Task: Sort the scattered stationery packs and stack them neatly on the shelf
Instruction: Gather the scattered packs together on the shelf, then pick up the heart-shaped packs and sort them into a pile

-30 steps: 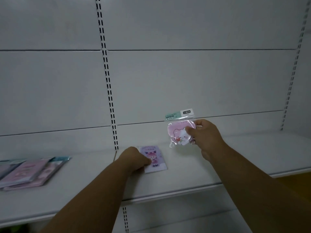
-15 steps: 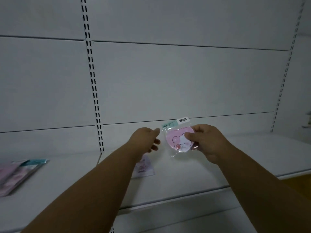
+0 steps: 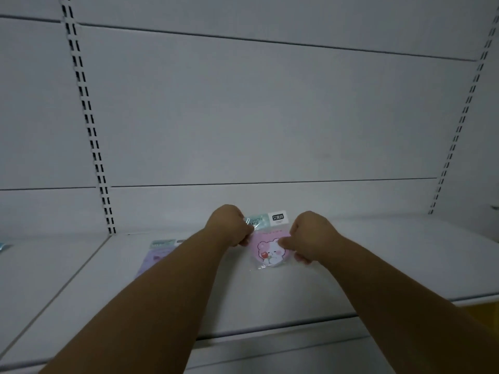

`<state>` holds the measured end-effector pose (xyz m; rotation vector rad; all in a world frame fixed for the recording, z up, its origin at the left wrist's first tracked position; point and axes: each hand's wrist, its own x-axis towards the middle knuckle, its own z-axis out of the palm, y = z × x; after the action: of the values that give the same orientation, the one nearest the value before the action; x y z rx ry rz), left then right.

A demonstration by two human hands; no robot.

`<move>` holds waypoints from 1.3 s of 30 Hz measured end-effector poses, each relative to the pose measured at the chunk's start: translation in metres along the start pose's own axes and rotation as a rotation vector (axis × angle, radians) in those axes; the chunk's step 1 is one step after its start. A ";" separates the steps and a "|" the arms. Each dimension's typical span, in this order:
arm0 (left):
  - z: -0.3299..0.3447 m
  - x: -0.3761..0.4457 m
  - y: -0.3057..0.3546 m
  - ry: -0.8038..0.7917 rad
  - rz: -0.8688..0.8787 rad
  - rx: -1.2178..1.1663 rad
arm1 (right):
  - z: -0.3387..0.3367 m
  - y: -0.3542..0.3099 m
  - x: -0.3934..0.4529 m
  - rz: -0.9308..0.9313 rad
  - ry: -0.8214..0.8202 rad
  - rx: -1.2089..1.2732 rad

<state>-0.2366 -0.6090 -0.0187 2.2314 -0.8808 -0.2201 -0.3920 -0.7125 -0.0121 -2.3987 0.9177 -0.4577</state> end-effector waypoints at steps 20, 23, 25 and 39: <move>-0.068 -0.070 -0.061 0.268 0.042 0.420 | 0.004 -0.138 -0.042 -0.648 0.326 -0.235; -0.122 -0.114 -0.108 0.330 0.022 0.402 | 0.029 -0.204 -0.067 -0.758 0.321 -0.231; -0.163 -0.147 -0.144 0.391 -0.013 0.430 | 0.051 -0.251 -0.086 -0.810 0.312 -0.221; -0.387 -0.276 -0.361 0.532 -0.219 0.508 | 0.220 -0.498 -0.176 -0.857 0.085 -0.223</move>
<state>-0.1009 -0.0278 -0.0082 2.6579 -0.4264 0.5363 -0.1563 -0.1990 0.0796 -2.9183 -0.0982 -0.7939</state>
